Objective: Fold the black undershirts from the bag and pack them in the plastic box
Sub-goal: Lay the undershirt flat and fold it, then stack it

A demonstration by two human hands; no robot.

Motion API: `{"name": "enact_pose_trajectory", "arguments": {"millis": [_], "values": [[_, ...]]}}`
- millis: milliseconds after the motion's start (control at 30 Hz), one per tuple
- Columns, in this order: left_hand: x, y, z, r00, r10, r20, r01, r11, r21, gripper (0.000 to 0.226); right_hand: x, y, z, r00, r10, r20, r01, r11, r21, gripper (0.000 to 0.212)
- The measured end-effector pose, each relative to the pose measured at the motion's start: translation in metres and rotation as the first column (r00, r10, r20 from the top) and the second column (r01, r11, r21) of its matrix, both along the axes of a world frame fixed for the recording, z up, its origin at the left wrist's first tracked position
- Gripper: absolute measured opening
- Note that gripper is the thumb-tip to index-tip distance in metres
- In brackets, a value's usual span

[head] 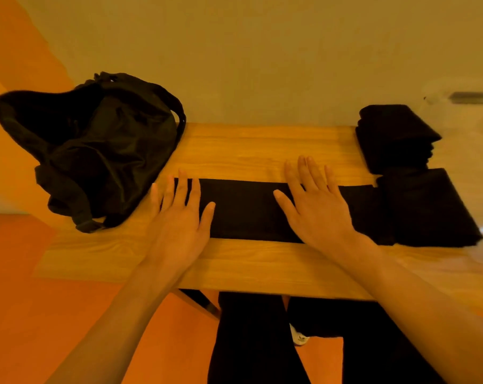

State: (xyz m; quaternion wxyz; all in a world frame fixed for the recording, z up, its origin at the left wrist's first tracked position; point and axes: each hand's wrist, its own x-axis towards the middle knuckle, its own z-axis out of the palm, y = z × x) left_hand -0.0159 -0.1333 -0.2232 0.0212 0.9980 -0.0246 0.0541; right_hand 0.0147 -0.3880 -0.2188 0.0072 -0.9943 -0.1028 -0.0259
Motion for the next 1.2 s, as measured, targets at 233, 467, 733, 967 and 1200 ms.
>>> {"name": "enact_pose_trajectory", "arguments": {"millis": [233,467,733,967,1200], "values": [[0.031,-0.012,-0.010,0.981,0.049,-0.189,-0.044,0.999,0.029,0.088,-0.016,-0.040,-0.012,0.986,-0.127,-0.110,0.136,0.988,0.074,0.083],[0.028,0.002,-0.012,0.984,0.057,-0.170,-0.059,0.998,-0.003,0.092,-0.022,-0.056,-0.015,0.962,-0.246,-0.116,0.255,0.964,0.071,0.084],[0.014,0.017,-0.004,0.973,0.084,-0.214,-0.095,0.994,-0.046,0.094,-0.034,-0.060,0.006,0.986,-0.072,-0.148,0.100,0.976,0.194,0.062],[0.021,-0.032,0.019,0.989,-0.122,0.088,0.145,0.933,-0.330,0.059,-0.001,-0.106,0.043,0.992,-0.124,-0.001,0.123,0.988,-0.088,0.020],[0.068,-0.120,0.025,0.886,-0.461,-0.052,0.403,0.820,-0.406,0.039,0.013,-0.113,0.041,0.990,-0.140,-0.030,0.133,0.978,-0.159,0.015]]}}
